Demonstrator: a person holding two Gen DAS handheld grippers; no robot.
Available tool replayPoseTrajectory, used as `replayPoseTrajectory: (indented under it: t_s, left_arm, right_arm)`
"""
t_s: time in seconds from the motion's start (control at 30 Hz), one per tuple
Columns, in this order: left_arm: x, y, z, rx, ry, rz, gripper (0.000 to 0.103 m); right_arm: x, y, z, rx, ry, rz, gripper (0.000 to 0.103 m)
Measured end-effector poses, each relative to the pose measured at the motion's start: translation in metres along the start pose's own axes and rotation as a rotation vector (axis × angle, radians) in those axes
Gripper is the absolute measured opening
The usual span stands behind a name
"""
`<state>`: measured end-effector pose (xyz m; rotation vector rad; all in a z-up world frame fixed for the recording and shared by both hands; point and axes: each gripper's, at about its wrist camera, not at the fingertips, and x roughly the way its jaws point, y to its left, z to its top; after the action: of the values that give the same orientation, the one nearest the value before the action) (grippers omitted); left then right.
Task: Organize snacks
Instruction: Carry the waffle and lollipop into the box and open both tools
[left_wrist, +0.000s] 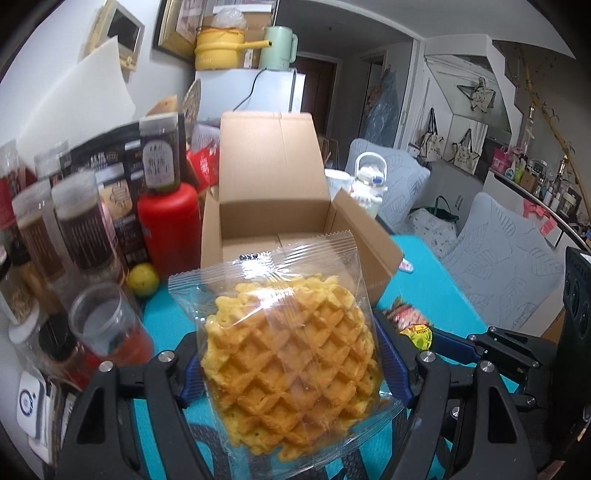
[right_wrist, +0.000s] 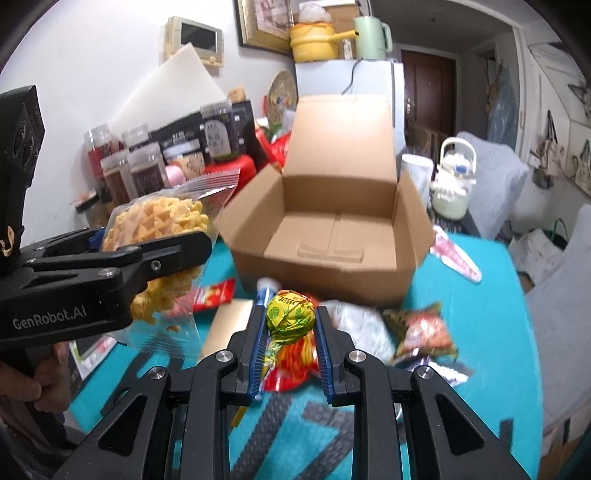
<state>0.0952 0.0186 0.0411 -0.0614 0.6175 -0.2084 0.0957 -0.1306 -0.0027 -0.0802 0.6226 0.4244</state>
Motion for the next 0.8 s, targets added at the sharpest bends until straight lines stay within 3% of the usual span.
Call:
replayPoseTrajectory:
  t_s: [0.4, 0.8]
  left_arm:
    - [0.012, 0.004, 0.048, 0.002, -0.071, -0.029, 0.077]
    - [0.055, 0.017, 0.095, -0.001, -0.093, -0.036, 0.077]
  right_arm:
    - [0.002, -0.010, 0.061, -0.056, -0.082, -0.002, 0.025]
    - [0.034, -0.034, 0.110, -0.050, -0.118, -0.028, 0.025]
